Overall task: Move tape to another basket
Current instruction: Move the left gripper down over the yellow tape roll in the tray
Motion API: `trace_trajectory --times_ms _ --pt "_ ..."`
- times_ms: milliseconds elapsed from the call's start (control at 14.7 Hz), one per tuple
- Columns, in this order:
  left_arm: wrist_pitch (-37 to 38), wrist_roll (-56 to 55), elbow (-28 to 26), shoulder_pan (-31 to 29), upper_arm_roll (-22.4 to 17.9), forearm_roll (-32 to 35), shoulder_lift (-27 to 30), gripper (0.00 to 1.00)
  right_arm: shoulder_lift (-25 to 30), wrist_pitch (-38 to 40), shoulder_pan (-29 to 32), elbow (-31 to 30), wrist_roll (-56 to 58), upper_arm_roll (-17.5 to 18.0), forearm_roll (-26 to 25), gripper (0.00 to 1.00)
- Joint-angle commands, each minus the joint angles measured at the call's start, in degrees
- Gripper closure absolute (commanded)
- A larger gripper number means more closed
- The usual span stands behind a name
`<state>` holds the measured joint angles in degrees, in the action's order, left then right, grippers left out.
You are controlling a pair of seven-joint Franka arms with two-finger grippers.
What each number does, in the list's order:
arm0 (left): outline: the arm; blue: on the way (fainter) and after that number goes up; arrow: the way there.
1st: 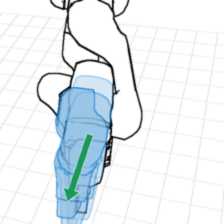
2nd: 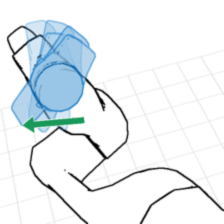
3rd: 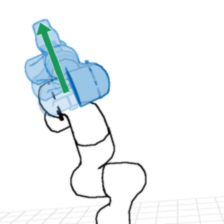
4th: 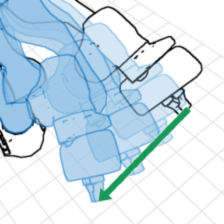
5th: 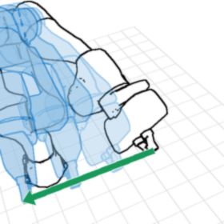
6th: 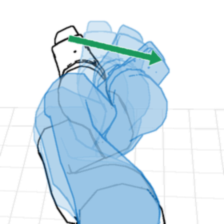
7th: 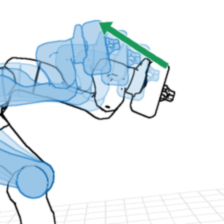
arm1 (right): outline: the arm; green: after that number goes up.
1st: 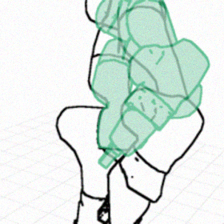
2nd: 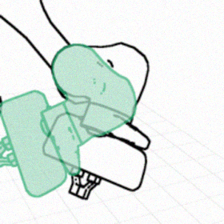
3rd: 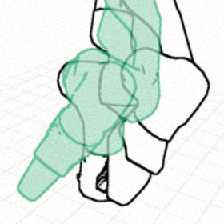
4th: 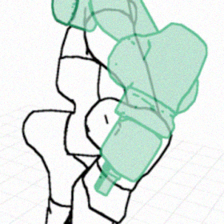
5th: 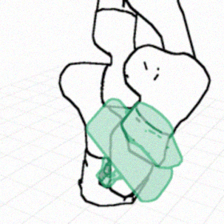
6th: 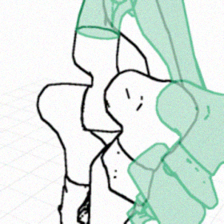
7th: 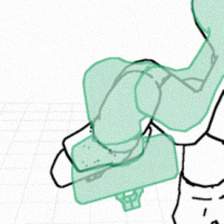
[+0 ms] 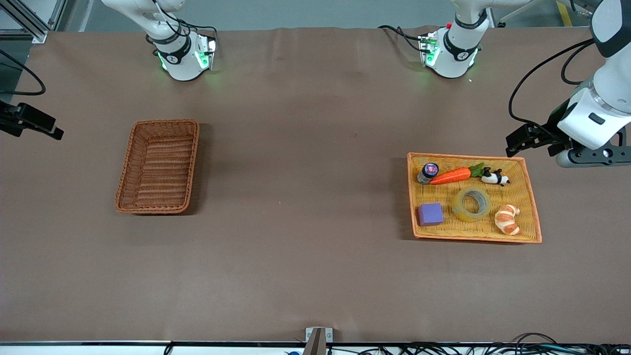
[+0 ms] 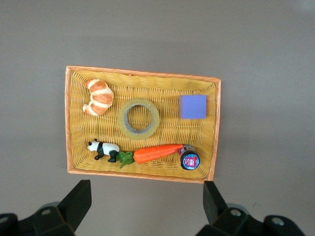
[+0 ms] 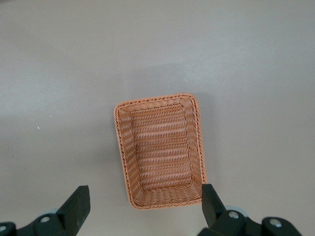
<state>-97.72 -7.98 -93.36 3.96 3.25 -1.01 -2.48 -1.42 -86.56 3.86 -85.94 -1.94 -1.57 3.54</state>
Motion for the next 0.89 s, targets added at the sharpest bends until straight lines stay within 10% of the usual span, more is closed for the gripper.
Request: trace_trajectory --times_ms 0,818 --pt "0.52 0.07 0.90 0.09 -0.08 1.10 -0.42 0.00 0.10 0.69 0.89 0.60 0.18 0.51 0.33 0.00" --pt "-10.20 3.83 -4.82 -4.74 -0.09 2.76 -11.65 0.00 0.27 0.60 0.63 0.17 0.00 0.60 0.06 0.00"
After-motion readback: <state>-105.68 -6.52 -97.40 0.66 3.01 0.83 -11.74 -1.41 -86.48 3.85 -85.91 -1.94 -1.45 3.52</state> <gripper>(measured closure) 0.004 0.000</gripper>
